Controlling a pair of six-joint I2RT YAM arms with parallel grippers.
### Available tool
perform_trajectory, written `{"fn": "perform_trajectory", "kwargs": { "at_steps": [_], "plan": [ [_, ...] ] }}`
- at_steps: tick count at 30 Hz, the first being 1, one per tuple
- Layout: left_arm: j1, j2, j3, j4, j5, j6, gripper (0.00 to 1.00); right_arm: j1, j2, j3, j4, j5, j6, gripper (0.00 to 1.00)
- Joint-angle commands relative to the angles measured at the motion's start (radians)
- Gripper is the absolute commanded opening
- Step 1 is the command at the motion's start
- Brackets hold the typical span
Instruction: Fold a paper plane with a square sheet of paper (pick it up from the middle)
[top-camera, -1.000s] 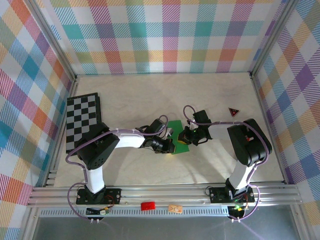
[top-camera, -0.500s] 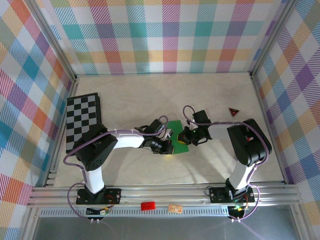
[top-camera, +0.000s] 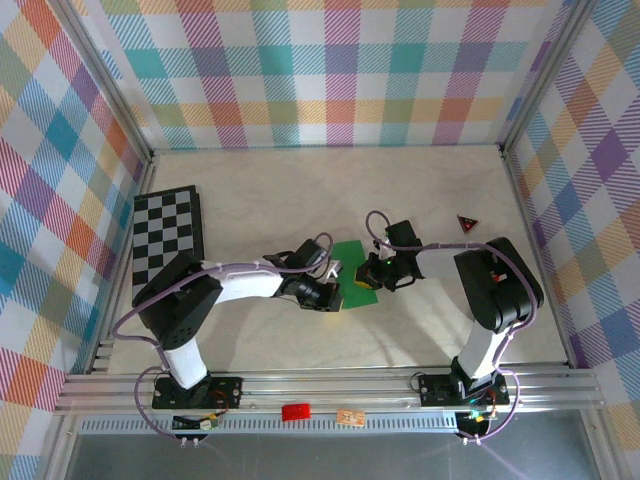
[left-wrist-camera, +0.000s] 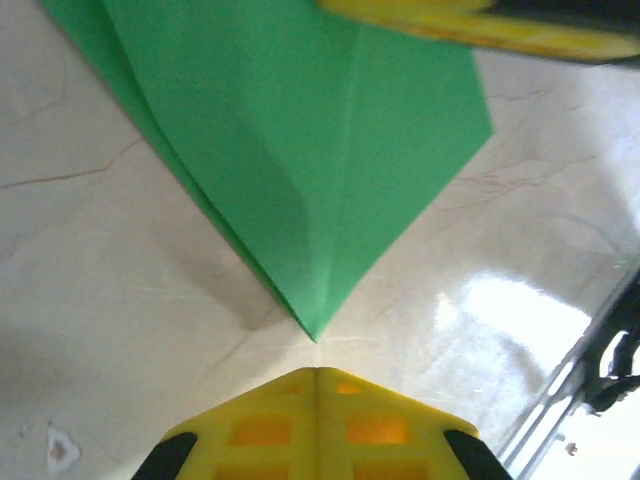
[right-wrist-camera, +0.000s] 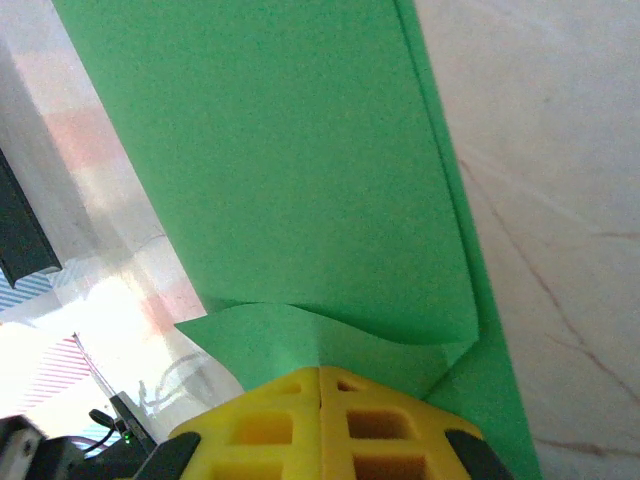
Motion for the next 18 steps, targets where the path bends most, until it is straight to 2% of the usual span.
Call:
{"fn": "perform_trajectory", "kwargs": {
  "at_steps": [1,9,18],
  "plan": [
    [-0.001,-0.055,-0.002,0.082,-0.015,-0.058,0.06,0.005,0.059,-0.026,-0.115,0.108,-0.017,0.01],
    [0.003,0.116,0.115,0.171,-0.025,-0.128,0.05,0.004,0.059,-0.022,-0.117,0.105,-0.02,0.01],
    [-0.004,0.183,0.086,0.106,-0.031,-0.089,0.03,0.004,0.057,-0.023,-0.103,0.088,-0.017,0.02]
  ]
}}
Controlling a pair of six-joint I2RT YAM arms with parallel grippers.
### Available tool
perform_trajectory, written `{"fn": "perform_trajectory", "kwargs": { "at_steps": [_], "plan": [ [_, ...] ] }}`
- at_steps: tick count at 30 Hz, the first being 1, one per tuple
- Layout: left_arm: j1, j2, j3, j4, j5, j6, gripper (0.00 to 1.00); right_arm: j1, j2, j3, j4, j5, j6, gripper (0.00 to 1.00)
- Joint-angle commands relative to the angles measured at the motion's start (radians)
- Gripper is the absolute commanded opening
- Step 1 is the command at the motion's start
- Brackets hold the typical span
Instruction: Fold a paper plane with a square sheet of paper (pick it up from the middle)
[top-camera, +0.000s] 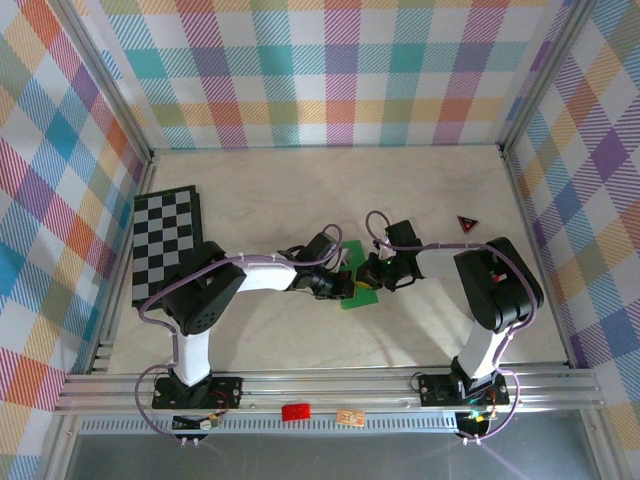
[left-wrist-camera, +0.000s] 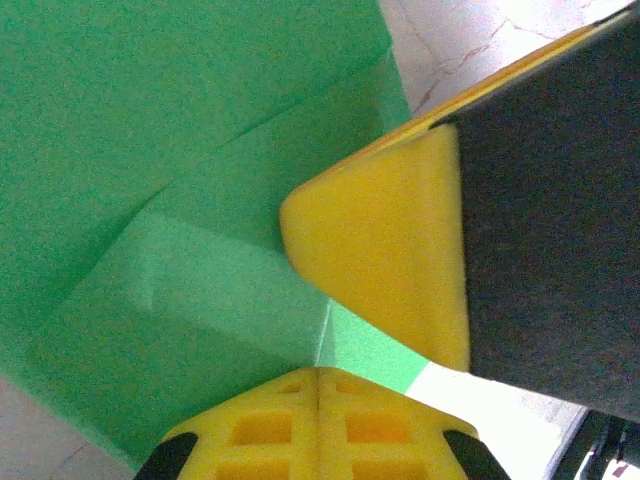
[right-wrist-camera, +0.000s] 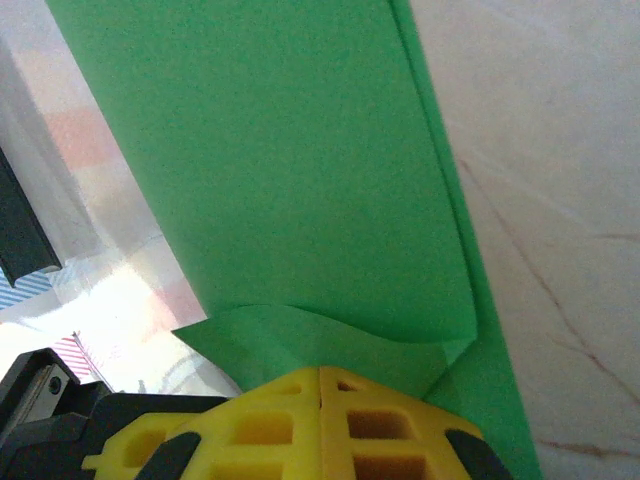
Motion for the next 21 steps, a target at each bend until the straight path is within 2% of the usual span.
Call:
{"fn": "perform_trajectory", "kwargs": {
  "at_steps": [1,6,12,14,18,21],
  "plan": [
    [-0.005,-0.006,-0.038,-0.059,-0.016,0.031,0.03,0.004,0.055,-0.025,-0.095,0.082,-0.015,0.02],
    [-0.005,-0.028,-0.103,-0.106,-0.037,0.074,0.0,0.004,0.029,-0.001,-0.091,0.047,-0.016,0.03],
    [-0.005,-0.03,-0.122,-0.133,-0.051,0.112,0.0,0.003,-0.086,0.031,-0.115,0.051,-0.032,0.06],
    [-0.005,-0.026,-0.118,-0.13,-0.049,0.114,0.0,0.005,-0.105,0.02,-0.073,0.017,-0.027,0.06],
    [-0.005,-0.02,-0.11,-0.125,-0.053,0.113,0.0,0.04,-0.087,-0.011,0.006,-0.023,0.005,0.05],
    [-0.006,-0.013,-0.102,-0.127,-0.051,0.114,0.0,0.069,-0.053,-0.006,-0.01,-0.004,0.002,0.04]
  ]
}}
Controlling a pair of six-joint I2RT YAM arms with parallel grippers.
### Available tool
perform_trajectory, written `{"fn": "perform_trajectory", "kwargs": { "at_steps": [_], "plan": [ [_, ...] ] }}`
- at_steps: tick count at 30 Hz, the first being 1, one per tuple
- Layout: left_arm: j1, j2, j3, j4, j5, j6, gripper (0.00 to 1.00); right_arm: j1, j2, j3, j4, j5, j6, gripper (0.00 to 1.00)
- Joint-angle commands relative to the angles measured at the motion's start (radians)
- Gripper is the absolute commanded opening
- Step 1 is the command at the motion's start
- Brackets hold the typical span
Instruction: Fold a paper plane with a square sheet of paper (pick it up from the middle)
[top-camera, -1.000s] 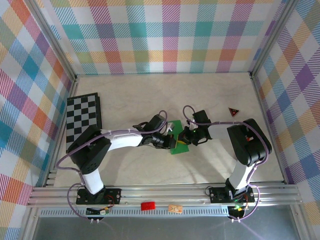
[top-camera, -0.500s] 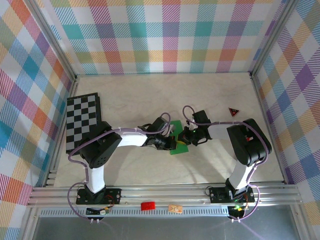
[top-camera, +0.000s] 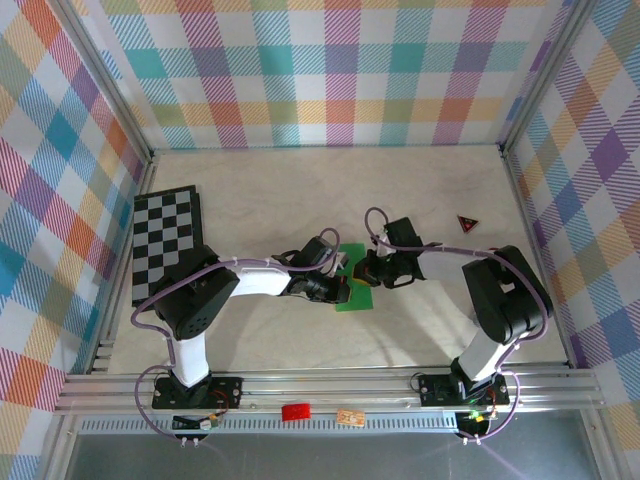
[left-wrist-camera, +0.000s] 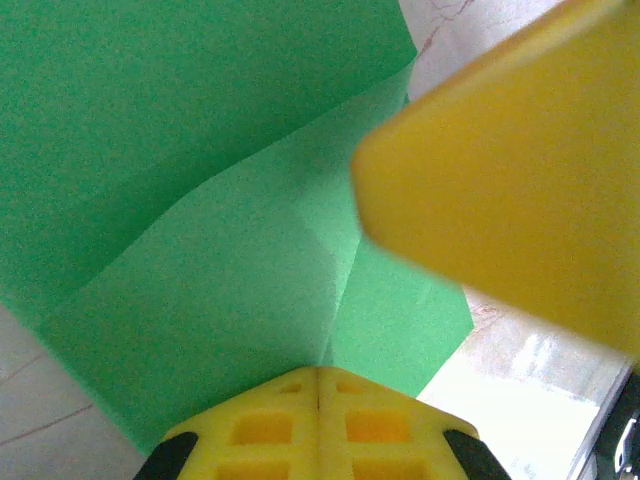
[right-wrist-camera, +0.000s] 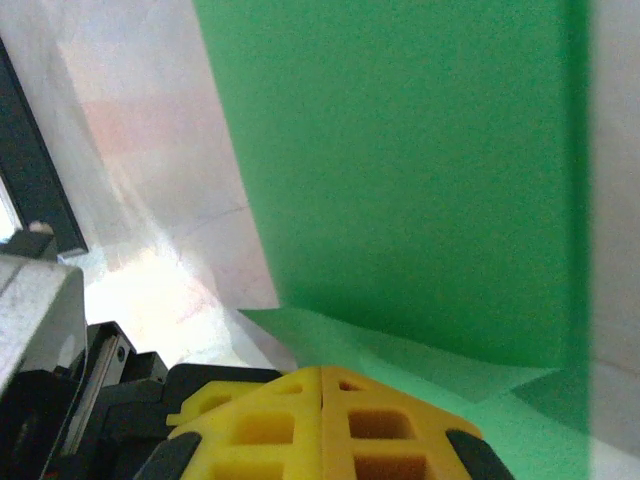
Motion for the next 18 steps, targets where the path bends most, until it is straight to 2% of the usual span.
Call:
{"fn": "perform_trajectory", "kwargs": {
  "at_steps": [1,4,13,18],
  "plan": [
    [-0.005,0.038,-0.026,-0.152,-0.032,0.023,0.0,0.023,0.04,-0.015,-0.003,0.003,0.001,0.03],
    [-0.004,0.032,-0.028,-0.155,-0.035,0.025,0.0,0.006,0.061,-0.041,-0.016,0.049,-0.022,0.02],
    [-0.002,0.034,-0.039,-0.145,-0.029,0.02,0.0,-0.135,0.097,-0.047,0.058,-0.002,-0.053,0.02],
    [-0.004,0.034,-0.039,-0.14,-0.027,0.017,0.0,-0.18,0.102,-0.047,0.092,-0.017,-0.059,0.02]
  ]
}}
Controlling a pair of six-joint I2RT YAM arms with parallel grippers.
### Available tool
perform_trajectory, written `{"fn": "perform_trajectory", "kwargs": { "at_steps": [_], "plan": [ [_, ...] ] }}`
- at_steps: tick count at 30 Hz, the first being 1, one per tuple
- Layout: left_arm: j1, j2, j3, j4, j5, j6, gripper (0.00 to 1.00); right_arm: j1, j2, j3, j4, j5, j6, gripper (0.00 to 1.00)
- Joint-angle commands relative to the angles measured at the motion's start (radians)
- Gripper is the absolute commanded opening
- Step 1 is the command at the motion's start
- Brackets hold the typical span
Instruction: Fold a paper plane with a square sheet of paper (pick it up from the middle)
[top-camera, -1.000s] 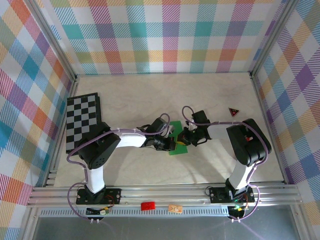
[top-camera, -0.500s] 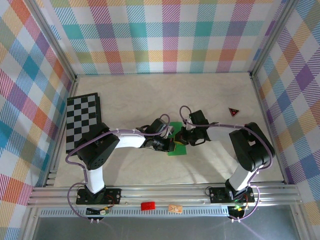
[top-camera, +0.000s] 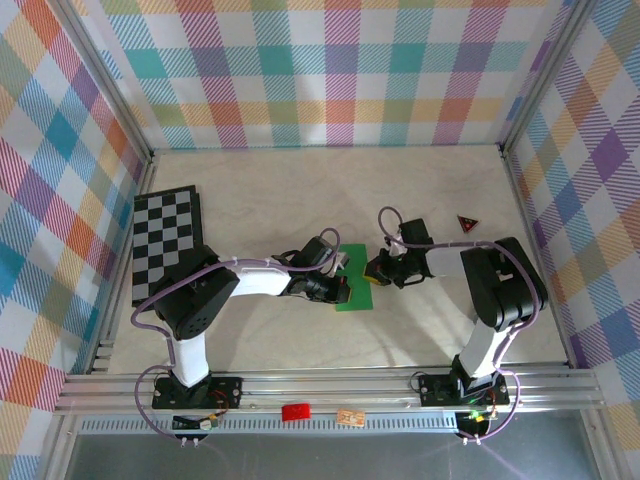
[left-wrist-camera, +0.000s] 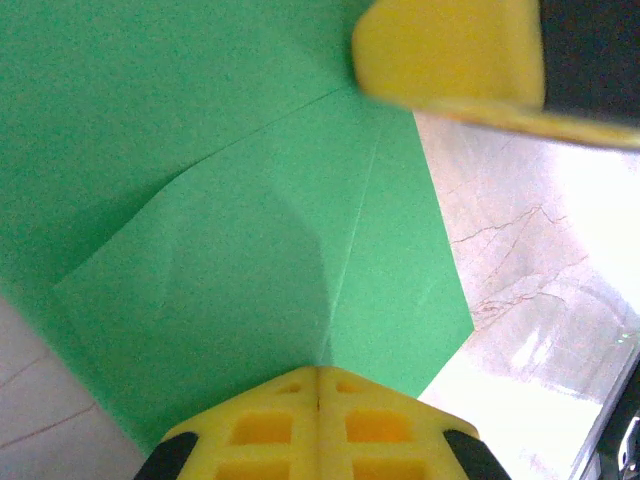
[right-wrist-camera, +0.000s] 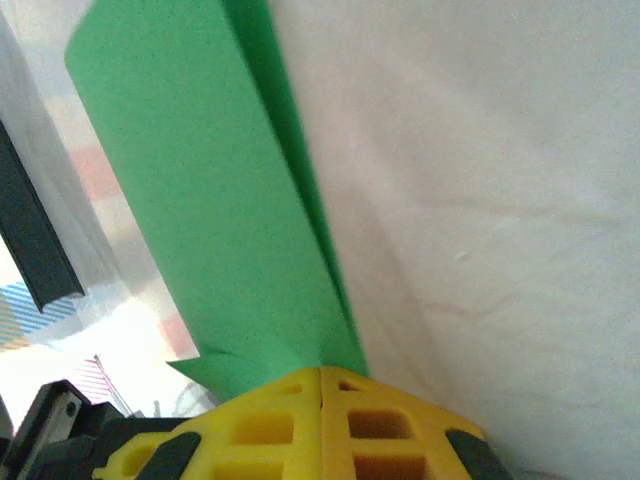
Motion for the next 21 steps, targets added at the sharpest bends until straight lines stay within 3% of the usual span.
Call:
{"fn": "perform_trajectory", "kwargs": {
  "at_steps": [1,10,16,21],
  "plan": [
    [-0.004,0.035,-0.038,-0.141,-0.027,0.009,0.0,-0.023,0.019,-0.021,0.036,0.029,-0.03,0.02],
    [-0.003,0.033,-0.028,-0.139,-0.03,0.006,0.0,-0.009,-0.104,-0.029,0.069,-0.045,0.001,0.05],
    [-0.003,0.034,-0.018,-0.135,-0.027,0.002,0.0,0.087,-0.07,-0.024,0.051,-0.035,0.019,0.05],
    [-0.004,0.03,-0.001,-0.133,-0.015,-0.006,0.0,0.1,-0.023,-0.029,0.008,0.003,0.018,0.0]
  ]
}}
